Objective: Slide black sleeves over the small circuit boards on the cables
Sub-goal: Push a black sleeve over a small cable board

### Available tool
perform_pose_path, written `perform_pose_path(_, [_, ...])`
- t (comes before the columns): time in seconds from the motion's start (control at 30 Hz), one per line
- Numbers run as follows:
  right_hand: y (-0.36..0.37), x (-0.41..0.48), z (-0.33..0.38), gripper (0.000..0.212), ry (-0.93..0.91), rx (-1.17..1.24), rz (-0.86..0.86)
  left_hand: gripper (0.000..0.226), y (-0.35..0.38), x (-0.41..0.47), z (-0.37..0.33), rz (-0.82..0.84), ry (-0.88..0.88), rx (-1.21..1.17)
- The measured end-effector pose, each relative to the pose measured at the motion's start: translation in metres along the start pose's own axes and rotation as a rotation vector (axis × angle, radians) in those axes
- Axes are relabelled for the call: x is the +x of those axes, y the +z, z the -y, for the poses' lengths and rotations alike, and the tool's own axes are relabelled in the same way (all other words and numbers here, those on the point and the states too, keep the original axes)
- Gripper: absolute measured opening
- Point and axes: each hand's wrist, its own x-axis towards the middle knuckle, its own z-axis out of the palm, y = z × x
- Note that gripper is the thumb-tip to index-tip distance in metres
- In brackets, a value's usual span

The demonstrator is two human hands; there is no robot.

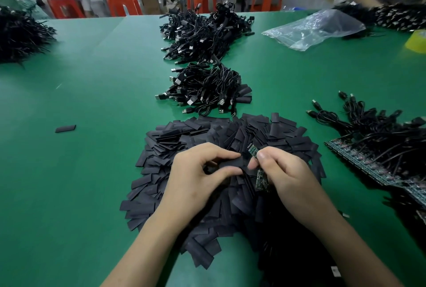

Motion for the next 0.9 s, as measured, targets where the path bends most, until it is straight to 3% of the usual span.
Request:
perform_pose_path(0.53, [-0.002,-0.003,-0.005,0.035,-0.055,-0.14,0.115,0.021,-0.002,0.001,0.008,-0.006,0.038,-0.048])
perform_pose_path(0.73, [0.002,-0.006,-0.006,0.037,-0.111,-0.35,0.088,0.018,-0.01,0.0,0.013,0.121,0.117,0.121])
perform_pose_path(0.9, [0.002,-0.006,-0.009,0.038,-0.102,-0.375,0.083,0.019,-0.011,0.0,0.01,0.134,0.202,0.245])
